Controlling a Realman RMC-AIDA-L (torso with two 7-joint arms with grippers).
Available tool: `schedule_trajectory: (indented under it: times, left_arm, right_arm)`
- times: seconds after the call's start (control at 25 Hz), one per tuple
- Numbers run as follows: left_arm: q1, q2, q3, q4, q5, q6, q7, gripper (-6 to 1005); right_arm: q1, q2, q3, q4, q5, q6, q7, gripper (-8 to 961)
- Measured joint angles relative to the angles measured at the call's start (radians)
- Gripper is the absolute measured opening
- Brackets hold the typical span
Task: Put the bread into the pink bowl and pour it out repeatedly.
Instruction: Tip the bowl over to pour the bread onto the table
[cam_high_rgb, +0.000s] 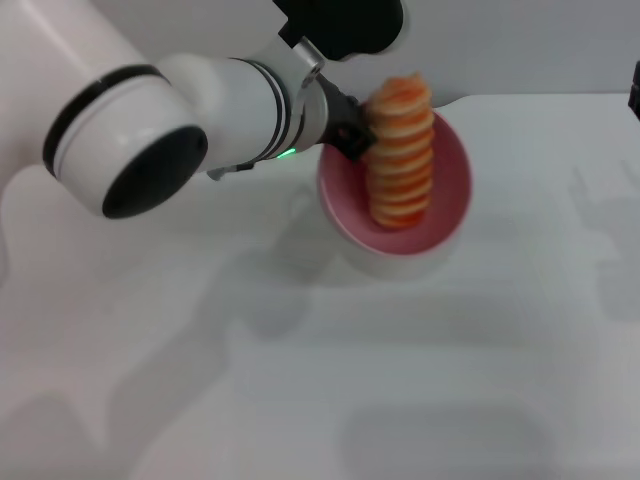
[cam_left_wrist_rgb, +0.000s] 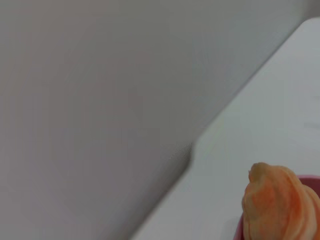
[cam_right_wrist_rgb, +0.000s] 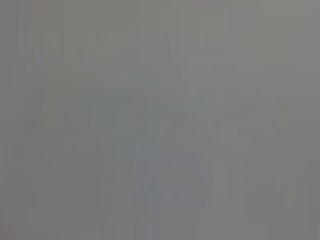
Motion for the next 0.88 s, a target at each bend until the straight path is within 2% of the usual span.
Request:
schedule_trajectory:
  times: [0.16,0.36,0.64,0.88]
  left_arm:
    - [0.019,0.001,0.022,-0.001,0.077,0.031,-0.006,42]
    - [0.038,0.002,0.073,0.001,0.088,0.088,-0.009,42]
    - [0.036,0.0,0.181,0.015,0.106,0.161,-0.045,43]
    - [0.045,0.0,0.24,-0.002,0.223,0.2,-0.044,43]
  right_arm:
    - [-0.014,0.0,0.011,0.026,0.001,-0.007,0.059,658]
    - [-0.034,-0.003,0.065,0.087,0.002,-0.067,0.137,658]
    - [-0.045,-0.005,0.086,0.092,0.002,-0.067,0.162,657]
    - [-0.041,-0.006,0.084,0.095,0.002,-0.064,0.163,657]
